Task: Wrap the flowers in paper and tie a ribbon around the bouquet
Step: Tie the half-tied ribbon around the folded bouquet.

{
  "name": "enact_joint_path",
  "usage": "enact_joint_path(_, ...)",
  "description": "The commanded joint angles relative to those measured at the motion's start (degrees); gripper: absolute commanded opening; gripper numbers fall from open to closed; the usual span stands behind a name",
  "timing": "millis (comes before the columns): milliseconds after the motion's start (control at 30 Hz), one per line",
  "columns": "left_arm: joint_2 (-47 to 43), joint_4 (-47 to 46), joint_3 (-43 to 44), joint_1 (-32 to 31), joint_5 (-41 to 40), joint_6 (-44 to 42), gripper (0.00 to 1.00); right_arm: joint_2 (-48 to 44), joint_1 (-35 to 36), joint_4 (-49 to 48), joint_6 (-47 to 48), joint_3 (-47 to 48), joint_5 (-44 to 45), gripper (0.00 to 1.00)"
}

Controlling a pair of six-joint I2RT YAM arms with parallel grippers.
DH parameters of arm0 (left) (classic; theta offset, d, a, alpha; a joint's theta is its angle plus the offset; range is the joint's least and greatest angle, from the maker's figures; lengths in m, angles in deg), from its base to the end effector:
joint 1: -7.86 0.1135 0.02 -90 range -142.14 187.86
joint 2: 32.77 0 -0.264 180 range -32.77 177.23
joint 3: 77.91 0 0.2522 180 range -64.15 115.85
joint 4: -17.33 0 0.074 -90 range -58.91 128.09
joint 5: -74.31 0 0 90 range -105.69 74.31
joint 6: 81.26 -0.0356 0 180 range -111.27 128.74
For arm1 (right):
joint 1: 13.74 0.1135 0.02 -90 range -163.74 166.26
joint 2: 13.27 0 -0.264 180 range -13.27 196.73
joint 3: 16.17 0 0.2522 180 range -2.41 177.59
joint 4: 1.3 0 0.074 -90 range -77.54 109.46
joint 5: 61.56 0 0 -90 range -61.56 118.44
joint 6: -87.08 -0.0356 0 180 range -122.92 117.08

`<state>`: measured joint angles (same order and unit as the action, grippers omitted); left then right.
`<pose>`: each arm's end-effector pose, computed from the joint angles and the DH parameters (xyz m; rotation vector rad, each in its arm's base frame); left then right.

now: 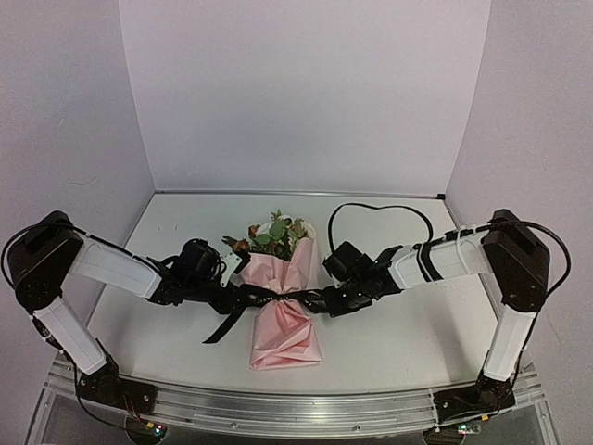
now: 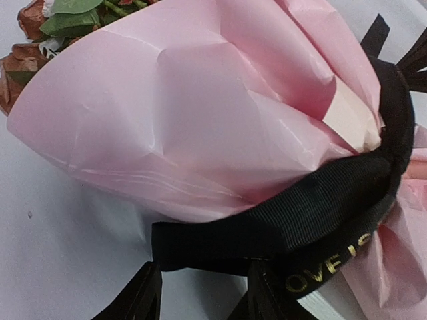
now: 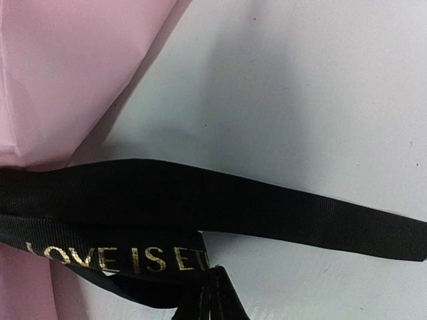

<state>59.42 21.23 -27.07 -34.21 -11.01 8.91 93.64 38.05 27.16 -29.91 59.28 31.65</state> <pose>0.2181 -0.2008 0.1329 0.8971 2.2301 -0.4481 0.2285 0.2870 0.1397 -0.5544 2.6152 0.3979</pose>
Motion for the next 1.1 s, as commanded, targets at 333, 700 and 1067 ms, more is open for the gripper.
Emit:
enact_joint_path(333,6.71,-7.37,4.59,-0.33,-5.66,-5.26,0.2,-4.63,-0.21,-0.37,0.64,-0.85,-0.68,0.0)
enact_joint_path(700,0.57,2.32,5.33,-0.47,-12.71,12.53,0.0,-7.14,-0.23,4.54,-0.17,-1.65,2.12,0.0)
enact_joint_path(1067,-2.01,13.44,6.99,-0.45,-16.18,23.0,0.0,-8.52,1.07,11.26,0.53,0.5,6.98,0.0)
